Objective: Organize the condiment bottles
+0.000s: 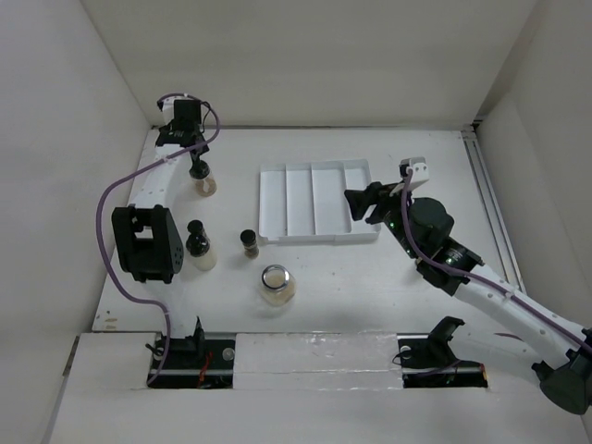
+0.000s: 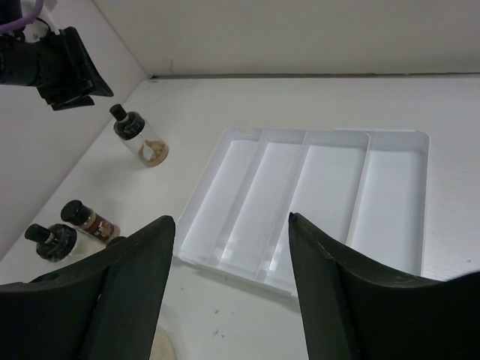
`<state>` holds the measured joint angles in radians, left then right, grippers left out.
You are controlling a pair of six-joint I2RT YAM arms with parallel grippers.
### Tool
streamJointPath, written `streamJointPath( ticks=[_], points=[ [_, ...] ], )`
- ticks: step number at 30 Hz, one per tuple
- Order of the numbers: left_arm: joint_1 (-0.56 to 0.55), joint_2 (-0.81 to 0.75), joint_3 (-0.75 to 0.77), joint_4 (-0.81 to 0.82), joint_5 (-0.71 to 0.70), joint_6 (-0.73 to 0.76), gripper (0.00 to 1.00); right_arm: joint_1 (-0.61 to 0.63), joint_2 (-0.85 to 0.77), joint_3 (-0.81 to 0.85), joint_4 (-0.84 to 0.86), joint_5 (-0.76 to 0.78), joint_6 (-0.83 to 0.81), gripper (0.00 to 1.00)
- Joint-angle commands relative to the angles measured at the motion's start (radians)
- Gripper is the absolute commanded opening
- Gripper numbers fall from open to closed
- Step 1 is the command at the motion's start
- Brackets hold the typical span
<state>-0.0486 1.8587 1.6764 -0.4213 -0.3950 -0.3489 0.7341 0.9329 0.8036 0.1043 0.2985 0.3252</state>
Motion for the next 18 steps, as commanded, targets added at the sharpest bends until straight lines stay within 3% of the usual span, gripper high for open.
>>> streamJointPath(
  ticks=[1, 11, 18],
  points=[
    [0.000, 0.033, 0.031, 0.032, 0.045, 0.008, 0.40, 0.001, -0.005, 0.023, 0.029, -0.030, -0.006, 0.68],
    [0.000, 0.065, 0.031, 0.041, 0.081, 0.036, 0.42, 0.001, 0.027, 0.032, 0.029, -0.050, -0.015, 0.68],
    [0.000, 0.094, 0.029, 0.070, 0.068, 0.036, 0.27, 0.001, 0.037, 0.032, 0.029, -0.050, -0.015, 0.68]
  ],
)
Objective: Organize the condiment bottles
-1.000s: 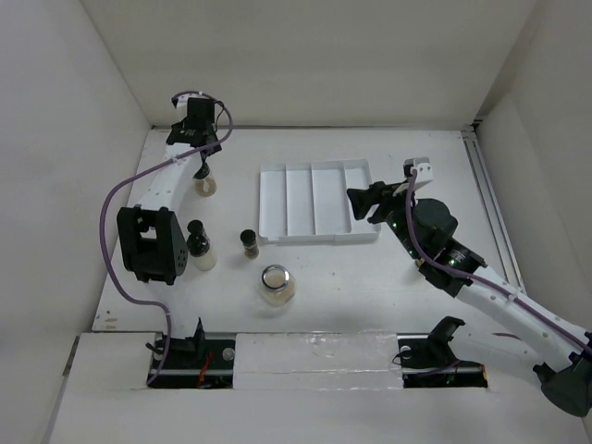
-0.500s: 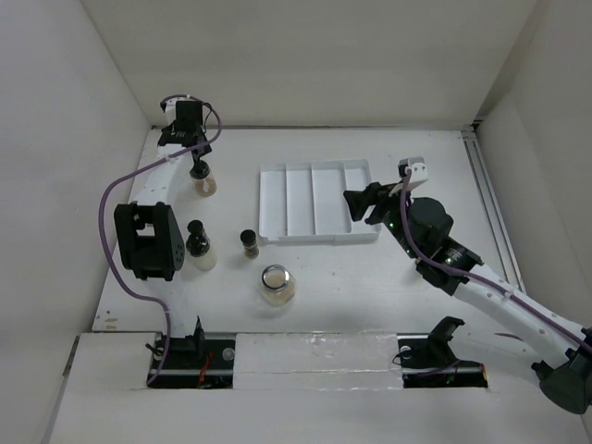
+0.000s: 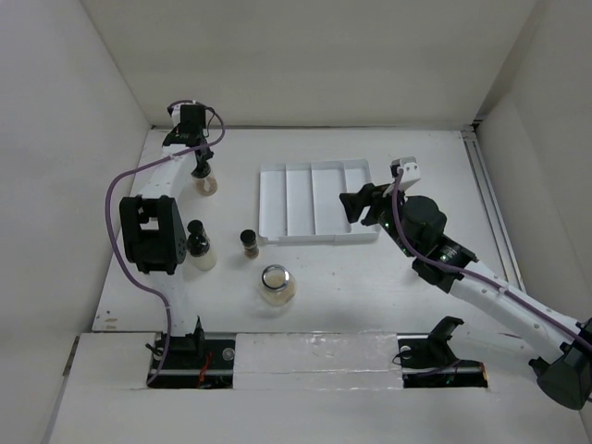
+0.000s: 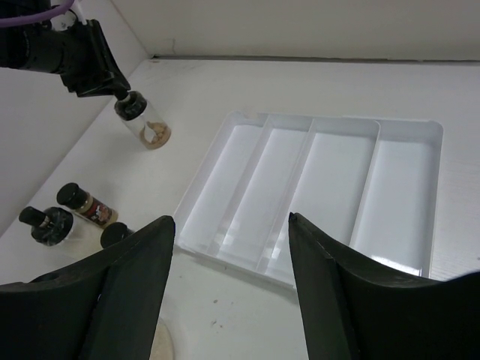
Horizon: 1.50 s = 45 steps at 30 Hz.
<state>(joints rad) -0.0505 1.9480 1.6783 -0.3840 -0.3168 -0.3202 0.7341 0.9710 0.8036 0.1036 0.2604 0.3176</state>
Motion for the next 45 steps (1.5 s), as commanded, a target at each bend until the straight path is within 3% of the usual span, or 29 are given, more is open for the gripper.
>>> streamJointPath(
  ticks=[1, 4, 9, 15, 18, 25, 35, 45],
  points=[
    [0.001, 0.005, 0.027, 0.033, -0.010, 0.007, 0.24, 0.001, -0.002, 0.032, 0.030, -0.012, -0.008, 0.68],
    [0.001, 0.014, 0.037, 0.023, -0.030, -0.002, 0.12, 0.001, -0.002, 0.032, 0.030, -0.012, -0.008, 0.68],
    [0.001, -0.073, 0.069, 0.023, 0.010, -0.002, 0.10, 0.001, 0.008, 0.032, 0.030, -0.012, -0.008, 0.68],
    [-0.136, -0.178, 0.230, -0.019, 0.088, 0.023, 0.11, 0.001, 0.017, 0.042, 0.030, -0.012, -0.008, 0.68],
    [-0.267, -0.178, 0.291, -0.050, 0.058, 0.044, 0.12, 0.001, 0.017, 0.042, 0.030, 0.011, -0.008, 0.68],
    [-0.400, -0.156, 0.270, -0.006, 0.157, -0.017, 0.12, -0.009, -0.043, 0.014, 0.030, 0.085, 0.012, 0.68],
    [-0.423, -0.021, 0.279, 0.042, 0.254, -0.036, 0.12, -0.018, -0.075, 0.005, 0.030, 0.096, 0.023, 0.68],
    [-0.471, 0.068, 0.279, 0.054, 0.162, -0.016, 0.12, -0.018, -0.075, 0.005, 0.030, 0.086, 0.023, 0.68]
  ],
)
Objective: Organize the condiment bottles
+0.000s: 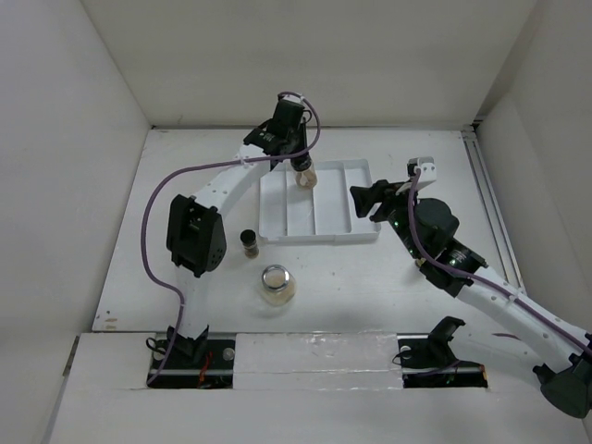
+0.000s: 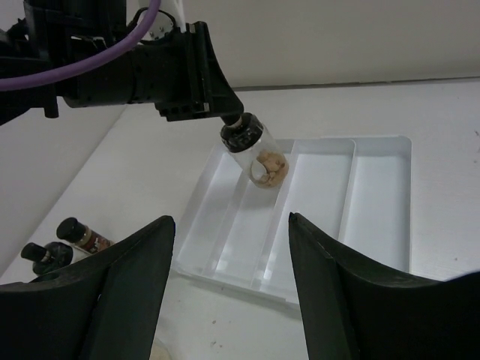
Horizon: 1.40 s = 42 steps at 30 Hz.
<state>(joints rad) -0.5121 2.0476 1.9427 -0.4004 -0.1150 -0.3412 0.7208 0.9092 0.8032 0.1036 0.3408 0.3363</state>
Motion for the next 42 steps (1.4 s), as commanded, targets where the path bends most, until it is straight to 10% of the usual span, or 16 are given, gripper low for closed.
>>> streamJointPath(
  ticks=[1, 25, 35, 42],
  points=[
    [-0.009, -0.032, 0.015, 0.081, -0.052, 0.014, 0.12, -0.014, -0.013, 0.005, 0.030, 0.006, 0.004, 0.68],
    [-0.051, 0.016, -0.073, 0.140, -0.206, 0.054, 0.17, -0.014, 0.005, 0.005, 0.030, -0.003, 0.004, 0.68],
    [-0.051, -0.070, -0.103, 0.173, -0.148, 0.027, 0.68, -0.014, -0.004, 0.005, 0.030, -0.045, 0.004, 0.84],
    [-0.051, -0.308, -0.082, 0.175, -0.086, 0.018, 0.84, 0.020, 0.014, 0.034, -0.030, -0.143, -0.005, 0.91]
  ],
)
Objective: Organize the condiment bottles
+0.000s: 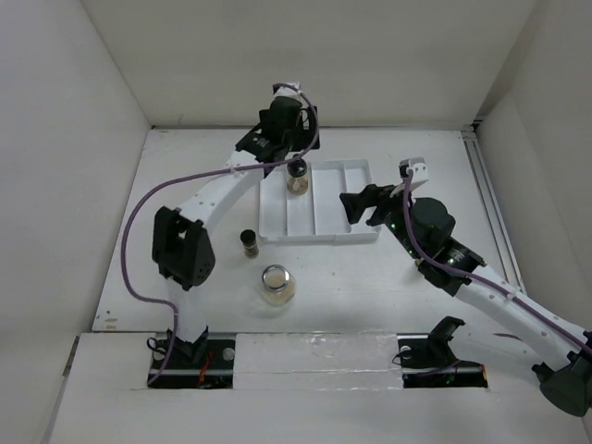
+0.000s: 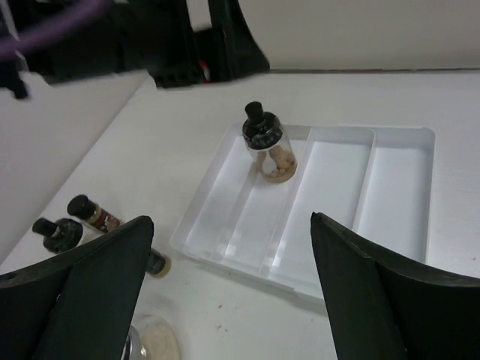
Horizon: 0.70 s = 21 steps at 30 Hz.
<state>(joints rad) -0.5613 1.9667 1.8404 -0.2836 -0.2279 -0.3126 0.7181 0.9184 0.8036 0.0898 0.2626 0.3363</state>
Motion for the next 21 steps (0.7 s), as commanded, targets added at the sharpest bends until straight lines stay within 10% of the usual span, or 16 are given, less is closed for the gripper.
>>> streamJointPath(
  ticks=[1, 9, 21],
  points=[
    [-0.002, -0.270, -0.002, 0.069, 0.027, -0.020, 0.86, 0.023, 0.014, 0.043, -0.027, -0.081, -0.005, 0.91],
    [-0.002, -0.777, -0.548, 0.215, 0.110, -0.138, 0.86, 0.122, 0.189, 0.097, -0.174, -0.473, -0.065, 0.94],
    [-0.002, -1.274, -0.929, 0.094, 0.082, -0.214, 0.83, 0.437, 0.448, 0.189, -0.280, -0.361, -0.161, 1.00]
  ],
)
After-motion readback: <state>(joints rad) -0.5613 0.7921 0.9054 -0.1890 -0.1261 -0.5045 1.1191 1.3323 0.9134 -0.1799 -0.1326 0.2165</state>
